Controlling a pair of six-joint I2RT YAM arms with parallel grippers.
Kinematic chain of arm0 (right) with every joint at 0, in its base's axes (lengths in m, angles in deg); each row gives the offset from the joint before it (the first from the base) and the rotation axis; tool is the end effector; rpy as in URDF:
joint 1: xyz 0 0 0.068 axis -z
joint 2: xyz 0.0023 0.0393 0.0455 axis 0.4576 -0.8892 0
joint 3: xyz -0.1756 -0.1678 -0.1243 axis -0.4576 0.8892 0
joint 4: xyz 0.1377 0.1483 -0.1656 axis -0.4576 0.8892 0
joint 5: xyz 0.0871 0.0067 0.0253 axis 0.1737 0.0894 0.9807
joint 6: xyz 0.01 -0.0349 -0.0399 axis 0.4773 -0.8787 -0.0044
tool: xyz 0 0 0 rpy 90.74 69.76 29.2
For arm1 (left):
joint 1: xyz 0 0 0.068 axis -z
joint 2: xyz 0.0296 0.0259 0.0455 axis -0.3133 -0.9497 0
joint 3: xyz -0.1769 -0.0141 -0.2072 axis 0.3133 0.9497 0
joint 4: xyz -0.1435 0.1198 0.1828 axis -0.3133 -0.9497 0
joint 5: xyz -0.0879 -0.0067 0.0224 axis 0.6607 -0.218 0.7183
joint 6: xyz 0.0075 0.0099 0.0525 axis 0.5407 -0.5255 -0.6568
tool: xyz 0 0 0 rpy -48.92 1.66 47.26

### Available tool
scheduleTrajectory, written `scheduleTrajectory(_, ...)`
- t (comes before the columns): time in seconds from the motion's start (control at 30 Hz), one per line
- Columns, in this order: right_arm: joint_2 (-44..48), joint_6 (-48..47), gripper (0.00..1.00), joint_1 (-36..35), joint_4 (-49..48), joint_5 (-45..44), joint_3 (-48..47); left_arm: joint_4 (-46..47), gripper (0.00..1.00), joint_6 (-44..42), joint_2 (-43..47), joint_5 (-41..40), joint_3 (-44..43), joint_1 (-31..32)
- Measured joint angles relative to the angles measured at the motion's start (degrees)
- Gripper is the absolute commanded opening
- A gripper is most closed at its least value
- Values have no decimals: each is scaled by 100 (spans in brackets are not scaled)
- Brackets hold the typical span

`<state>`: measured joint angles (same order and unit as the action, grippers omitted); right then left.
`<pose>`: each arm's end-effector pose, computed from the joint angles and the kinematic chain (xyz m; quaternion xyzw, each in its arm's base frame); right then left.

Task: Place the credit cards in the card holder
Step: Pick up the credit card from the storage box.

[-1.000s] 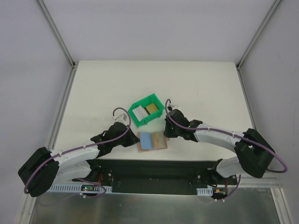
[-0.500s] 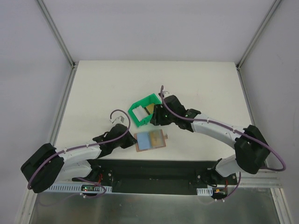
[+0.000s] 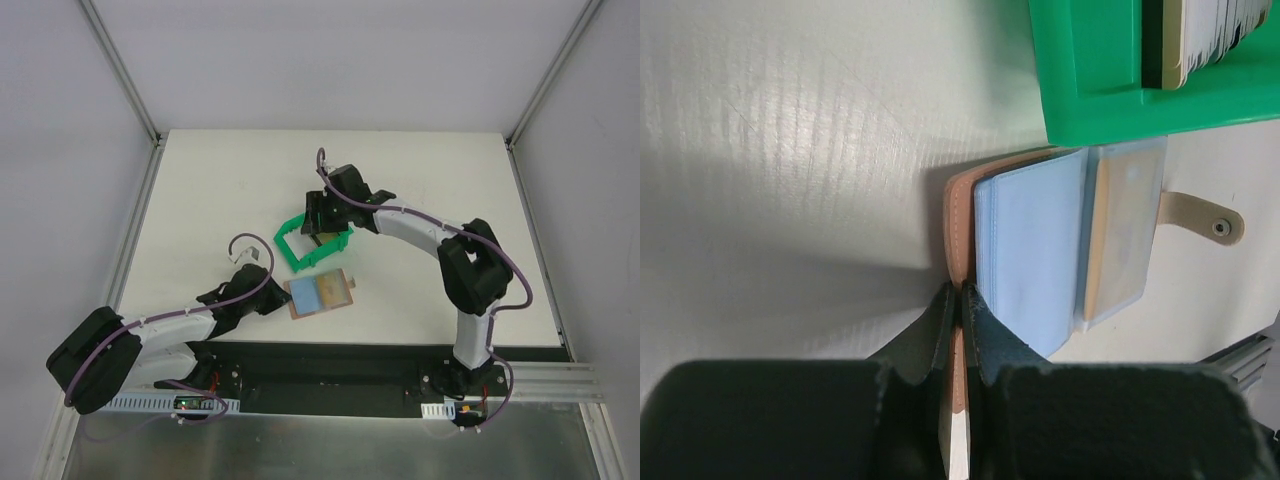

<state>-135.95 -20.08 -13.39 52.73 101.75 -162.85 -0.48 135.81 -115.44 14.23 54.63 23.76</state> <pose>0.3229 0.2876 0.2377 -0.2732 0.8480 0.2856 0.3531 0.1477 -0.1289 0.1379 -0.1684 0.8688 -0.3400 0.3183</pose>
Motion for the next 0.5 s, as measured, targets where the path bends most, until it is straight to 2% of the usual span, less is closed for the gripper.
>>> scheduleTrajectory(0.27, -852, -175, 68, 35, 435, 463, -789, 76, 0, -118, 9, 42, 22, -125)
scheduleTrajectory(0.5, -1231, -205, 70, 37, 568, 688, -1165, 118, 0, -229, -7, 101, 22, -186)
